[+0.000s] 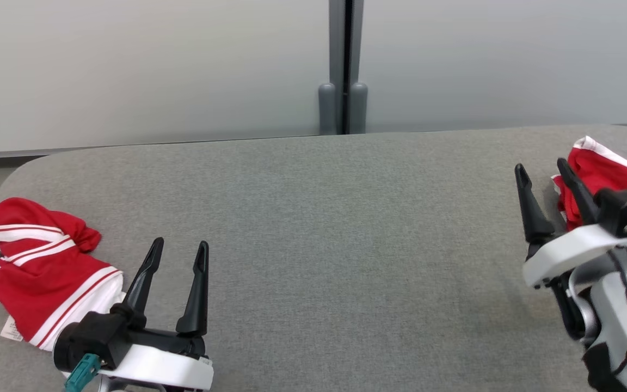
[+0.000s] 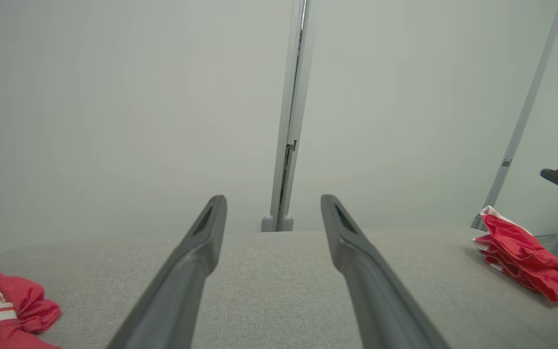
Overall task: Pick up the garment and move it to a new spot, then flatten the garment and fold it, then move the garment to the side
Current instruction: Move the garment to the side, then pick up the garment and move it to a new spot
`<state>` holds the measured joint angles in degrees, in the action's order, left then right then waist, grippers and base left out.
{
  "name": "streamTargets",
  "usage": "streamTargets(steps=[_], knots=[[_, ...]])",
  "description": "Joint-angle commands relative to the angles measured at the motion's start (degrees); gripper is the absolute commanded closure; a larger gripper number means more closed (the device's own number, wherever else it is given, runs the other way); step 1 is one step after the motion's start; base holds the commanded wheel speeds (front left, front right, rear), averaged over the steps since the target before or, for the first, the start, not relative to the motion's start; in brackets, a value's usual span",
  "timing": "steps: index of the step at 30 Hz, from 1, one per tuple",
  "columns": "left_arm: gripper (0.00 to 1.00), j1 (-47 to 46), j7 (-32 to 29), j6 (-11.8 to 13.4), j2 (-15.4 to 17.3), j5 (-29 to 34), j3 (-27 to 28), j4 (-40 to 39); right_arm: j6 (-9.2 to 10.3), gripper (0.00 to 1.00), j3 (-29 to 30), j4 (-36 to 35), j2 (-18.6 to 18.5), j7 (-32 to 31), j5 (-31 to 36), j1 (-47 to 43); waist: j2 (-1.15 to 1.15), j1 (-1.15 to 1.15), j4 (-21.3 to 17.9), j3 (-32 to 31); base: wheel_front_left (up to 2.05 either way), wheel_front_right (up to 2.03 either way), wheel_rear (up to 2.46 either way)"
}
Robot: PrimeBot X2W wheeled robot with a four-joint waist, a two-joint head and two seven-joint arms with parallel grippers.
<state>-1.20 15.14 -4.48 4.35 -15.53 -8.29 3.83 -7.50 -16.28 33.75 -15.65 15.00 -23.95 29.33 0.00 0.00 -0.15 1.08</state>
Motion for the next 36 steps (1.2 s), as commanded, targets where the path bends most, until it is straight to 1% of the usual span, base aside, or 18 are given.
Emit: streamTargets(steps=[1,5,10,15,18,23,28,36], knots=[[0.0,1.0,0.0,0.2,0.5,0.5,0.5,0.1,0.0,0.0,0.3,-1.9,0.6,0.3,1.2,-2.6,0.0,0.0,2.2,-1.6,0.0,0.0,0.0],[0.0,1.5,0.0,0.3,0.9,1.0,1.6,1.1,-0.01,0.0,1.4,-7.4,2.8,0.3,2.2,-9.8,0.0,0.0,4.2,-2.4,0.0,0.0,0.0],[0.0,2.8,0.0,1.0,0.6,2.2,2.9,1.5,0.0,0.0,5.3,-12.9,5.9,0.3,3.8,-17.3,0.0,0.0,5.7,-3.2,0.0,0.0,0.0],[0.0,4.2,0.0,1.1,-0.2,2.9,3.9,1.2,-0.01,0.0,8.7,-17.1,9.2,0.3,6.6,-23.9,0.0,0.0,6.5,-3.6,0.0,0.0,0.0],[0.0,4.9,0.0,1.0,-0.5,3.1,4.5,1.1,-0.01,0.0,9.7,-18.9,10.3,0.3,8.1,-26.8,0.0,0.0,6.6,-3.8,0.0,0.0,0.0],[0.0,5.7,0.0,1.1,-0.8,3.4,5.1,1.0,-0.01,0.0,10.8,-21.6,11.3,0.3,8.8,-29.0,0.0,0.0,6.3,-3.8,0.0,0.0,0.0],[0.0,6.4,0.0,1.5,-1.1,3.4,5.4,0.7,-0.01,0.0,10.2,-25.1,11.6,0.3,9.4,-30.0,0.0,0.0,5.6,-3.6,0.0,0.0,0.0],[0.0,6.6,0.0,2.1,-1.3,3.3,4.8,0.5,-0.01,0.0,10.6,-26.4,11.9,0.3,9.8,-29.5,0.0,0.0,4.6,-3.5,0.0,0.0,0.0]])
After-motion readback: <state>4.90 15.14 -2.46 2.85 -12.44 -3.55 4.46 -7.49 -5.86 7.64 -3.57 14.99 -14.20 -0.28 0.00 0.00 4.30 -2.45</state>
